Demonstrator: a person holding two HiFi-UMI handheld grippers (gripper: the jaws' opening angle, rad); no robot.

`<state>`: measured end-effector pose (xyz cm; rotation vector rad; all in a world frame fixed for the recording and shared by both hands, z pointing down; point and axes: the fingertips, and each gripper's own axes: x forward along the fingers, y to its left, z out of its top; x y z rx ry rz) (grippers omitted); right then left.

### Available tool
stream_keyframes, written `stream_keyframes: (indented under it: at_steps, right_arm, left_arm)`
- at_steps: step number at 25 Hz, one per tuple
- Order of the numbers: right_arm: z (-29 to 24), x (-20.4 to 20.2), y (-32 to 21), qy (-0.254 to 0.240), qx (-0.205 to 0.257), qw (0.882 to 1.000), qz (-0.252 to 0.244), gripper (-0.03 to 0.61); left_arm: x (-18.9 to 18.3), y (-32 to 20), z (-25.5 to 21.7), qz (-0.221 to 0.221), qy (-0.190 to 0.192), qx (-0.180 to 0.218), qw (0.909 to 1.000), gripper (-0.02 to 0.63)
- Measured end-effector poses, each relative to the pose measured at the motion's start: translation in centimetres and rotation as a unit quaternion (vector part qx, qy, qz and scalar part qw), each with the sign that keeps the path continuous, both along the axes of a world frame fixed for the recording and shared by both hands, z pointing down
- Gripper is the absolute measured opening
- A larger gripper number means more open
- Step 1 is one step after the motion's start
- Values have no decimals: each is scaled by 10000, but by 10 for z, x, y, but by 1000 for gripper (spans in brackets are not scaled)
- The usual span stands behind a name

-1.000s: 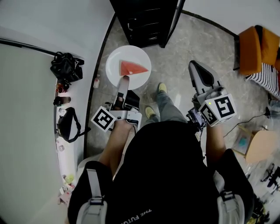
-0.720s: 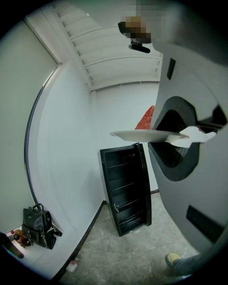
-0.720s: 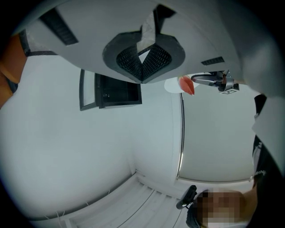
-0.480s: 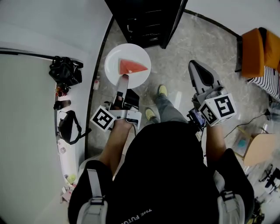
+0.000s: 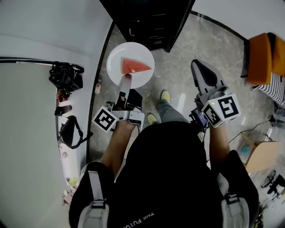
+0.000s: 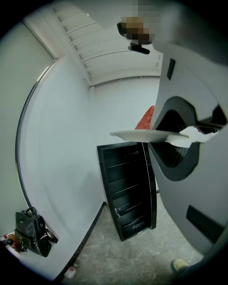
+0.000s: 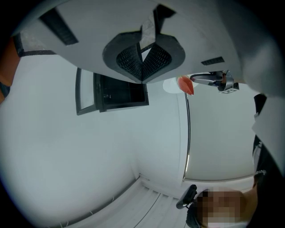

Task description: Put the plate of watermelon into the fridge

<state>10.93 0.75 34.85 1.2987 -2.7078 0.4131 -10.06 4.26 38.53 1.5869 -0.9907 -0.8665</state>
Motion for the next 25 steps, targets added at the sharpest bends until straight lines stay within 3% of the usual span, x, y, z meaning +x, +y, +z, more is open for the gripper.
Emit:
stream_keyframes:
  at_steps: [25]
  right_arm:
    - [-10, 7, -7, -36, 231, 9997, 60, 6]
  left_arm:
    - [13, -11, -18, 122, 89, 241, 9996, 26]
